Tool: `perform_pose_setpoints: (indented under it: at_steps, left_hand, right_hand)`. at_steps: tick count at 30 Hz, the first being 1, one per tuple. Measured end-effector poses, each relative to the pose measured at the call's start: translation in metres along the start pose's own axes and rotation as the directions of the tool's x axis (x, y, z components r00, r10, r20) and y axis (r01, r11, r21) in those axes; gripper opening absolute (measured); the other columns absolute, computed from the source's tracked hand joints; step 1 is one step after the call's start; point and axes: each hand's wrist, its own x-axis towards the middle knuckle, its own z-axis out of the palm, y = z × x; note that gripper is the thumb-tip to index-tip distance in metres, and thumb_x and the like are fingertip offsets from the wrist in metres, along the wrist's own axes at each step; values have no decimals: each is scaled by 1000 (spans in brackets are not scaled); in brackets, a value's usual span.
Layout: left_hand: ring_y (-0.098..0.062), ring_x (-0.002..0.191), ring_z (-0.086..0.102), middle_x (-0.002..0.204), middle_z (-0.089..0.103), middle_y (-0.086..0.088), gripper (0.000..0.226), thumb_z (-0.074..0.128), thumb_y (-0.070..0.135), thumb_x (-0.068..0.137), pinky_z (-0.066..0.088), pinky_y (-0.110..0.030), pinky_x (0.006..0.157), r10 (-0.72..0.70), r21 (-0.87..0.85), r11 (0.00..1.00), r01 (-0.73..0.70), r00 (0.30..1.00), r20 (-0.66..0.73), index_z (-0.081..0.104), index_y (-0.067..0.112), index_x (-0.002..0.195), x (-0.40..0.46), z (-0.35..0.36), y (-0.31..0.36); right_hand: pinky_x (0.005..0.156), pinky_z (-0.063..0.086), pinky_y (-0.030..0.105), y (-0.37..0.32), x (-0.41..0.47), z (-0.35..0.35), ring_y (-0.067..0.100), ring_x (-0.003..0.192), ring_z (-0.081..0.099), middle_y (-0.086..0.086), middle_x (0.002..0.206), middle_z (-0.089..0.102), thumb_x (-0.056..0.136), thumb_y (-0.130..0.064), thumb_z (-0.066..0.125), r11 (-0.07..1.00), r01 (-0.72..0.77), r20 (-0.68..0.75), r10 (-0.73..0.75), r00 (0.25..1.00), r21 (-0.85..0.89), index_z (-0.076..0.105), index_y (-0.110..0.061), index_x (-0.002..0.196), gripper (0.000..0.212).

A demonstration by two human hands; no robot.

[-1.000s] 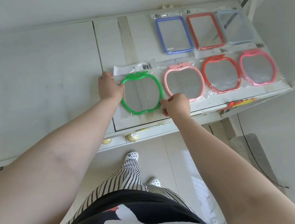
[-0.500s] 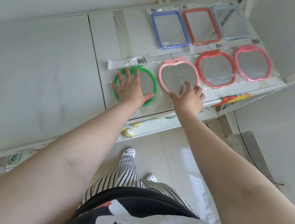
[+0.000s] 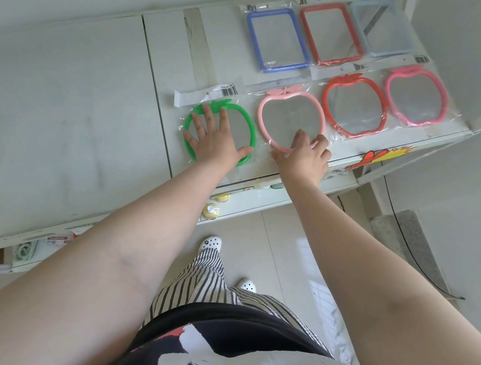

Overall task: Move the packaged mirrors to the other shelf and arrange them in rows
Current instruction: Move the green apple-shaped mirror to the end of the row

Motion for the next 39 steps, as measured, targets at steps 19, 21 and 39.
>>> perform_pose_setpoints:
  at_steps: [19,21,39]
  left_hand:
    - [-32,149,9,161,11,-15,75,56,50,88,10,-53,120,153,-125,977,-173,976,-156,26,19,149,-18,-8,43]
    - [-33,148,13,159,15,-16,72,56,48,88,12,-52,120,178,-125,971,-203,967,-183,29,19,148,-20,-7,57]
    - [-33,140,30,150,34,-16,62,52,39,92,24,-43,117,321,-93,939,-332,941,-110,34,13,145,41,-17,153]
  right_hand:
    - [110,30,43,28,-5,-51,32,135,30,10,149,33,85,-51,61,998,60,-34,-59,998,26,40,-26,143,67]
    - [107,32,43,38,0,-60,33,132,33,11,146,36,85,-52,60,998,67,-48,-66,997,18,41,-26,142,66]
    - [109,34,46,63,116,-123,35,133,32,12,141,43,87,-49,59,1000,3,-36,-2,999,26,41,-26,144,64]
